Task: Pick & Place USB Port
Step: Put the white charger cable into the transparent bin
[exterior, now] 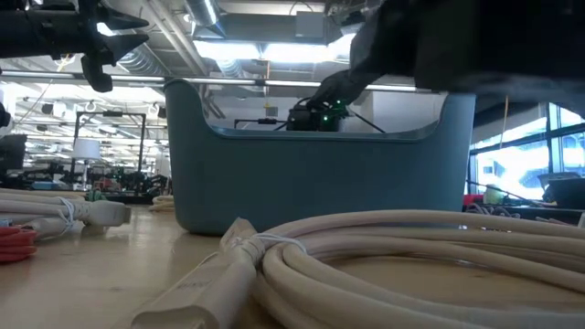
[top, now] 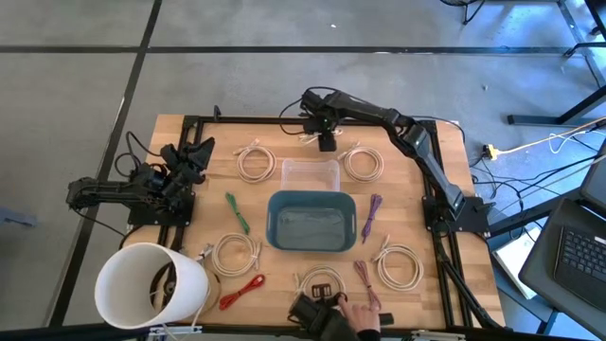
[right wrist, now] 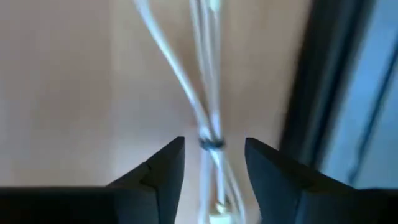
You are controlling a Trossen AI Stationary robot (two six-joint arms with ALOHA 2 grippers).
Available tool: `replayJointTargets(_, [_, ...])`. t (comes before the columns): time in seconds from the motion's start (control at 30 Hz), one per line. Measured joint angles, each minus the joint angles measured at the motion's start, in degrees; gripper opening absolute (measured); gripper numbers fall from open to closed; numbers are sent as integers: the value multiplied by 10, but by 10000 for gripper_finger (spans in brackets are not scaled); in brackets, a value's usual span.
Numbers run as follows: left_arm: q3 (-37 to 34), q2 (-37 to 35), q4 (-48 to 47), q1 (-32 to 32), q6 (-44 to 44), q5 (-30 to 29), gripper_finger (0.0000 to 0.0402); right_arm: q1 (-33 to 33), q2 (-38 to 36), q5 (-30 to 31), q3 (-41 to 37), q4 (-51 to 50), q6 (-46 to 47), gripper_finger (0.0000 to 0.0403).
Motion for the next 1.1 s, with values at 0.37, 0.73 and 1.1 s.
replayJointTargets(0.37, [0, 0, 0, 0, 0, 0, 104, -8, 18, -49, 3, 6, 20, 112])
replayJointTargets(0.73, [0, 0, 0, 0, 0, 0, 104, -4, 11, -16, 35, -33, 78, 5])
replayJointTargets(1.1, [0, 0, 0, 0, 0, -1, 104, 54, -63, -99, 158, -180, 271, 1])
